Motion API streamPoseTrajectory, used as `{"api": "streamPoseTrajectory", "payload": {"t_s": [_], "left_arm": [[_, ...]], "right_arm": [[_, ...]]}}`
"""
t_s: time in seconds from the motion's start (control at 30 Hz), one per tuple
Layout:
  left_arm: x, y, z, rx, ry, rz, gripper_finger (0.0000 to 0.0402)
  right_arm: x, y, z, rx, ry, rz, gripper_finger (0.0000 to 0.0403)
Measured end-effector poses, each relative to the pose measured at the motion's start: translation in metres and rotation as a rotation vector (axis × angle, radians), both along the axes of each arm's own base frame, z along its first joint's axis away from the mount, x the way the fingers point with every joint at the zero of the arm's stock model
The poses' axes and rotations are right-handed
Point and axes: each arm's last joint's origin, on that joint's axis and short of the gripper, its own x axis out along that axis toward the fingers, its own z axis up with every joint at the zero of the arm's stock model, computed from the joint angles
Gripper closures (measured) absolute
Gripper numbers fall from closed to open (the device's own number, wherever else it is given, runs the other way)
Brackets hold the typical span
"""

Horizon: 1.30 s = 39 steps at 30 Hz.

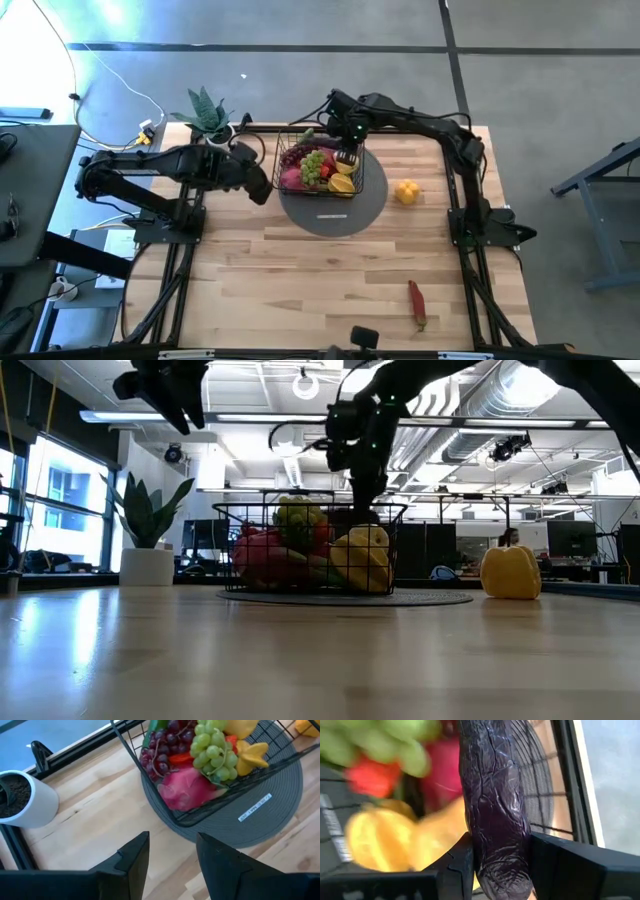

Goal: Build produce basket
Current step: Put the purple eggplant into the black wire basket, then put the red chili pepper into the black wire basket

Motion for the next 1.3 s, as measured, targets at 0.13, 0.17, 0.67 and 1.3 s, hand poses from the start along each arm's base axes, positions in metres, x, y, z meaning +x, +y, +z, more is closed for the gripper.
{"api": "streamPoseTrajectory", "payload": {"t_s": [0.13, 0.17, 0.67, 1.3], "left_arm": [[0.000, 0.004, 0.000, 0.000, -0.004, 0.020, 0.0250], [-0.001, 0.005, 0.000, 0.000, -0.005, 0.024, 0.0250], [-0.001, 0.009, 0.000, -0.027, -0.010, 0.038, 0.0250], [-0.001, 0.010, 0.000, 0.008, 0.039, -0.054, 0.0250]], "right_arm": [[0.002, -0.003, -0.009, -0.035, 0.055, 0.024, 0.0291], [0.002, -0.003, -0.011, -0.042, 0.063, 0.028, 0.0291], [0.000, -0.004, -0.016, -0.097, 0.150, 0.014, 0.0165], [-0.016, 0.023, 0.037, 0.124, -0.080, -0.217, 0.0160]]}}
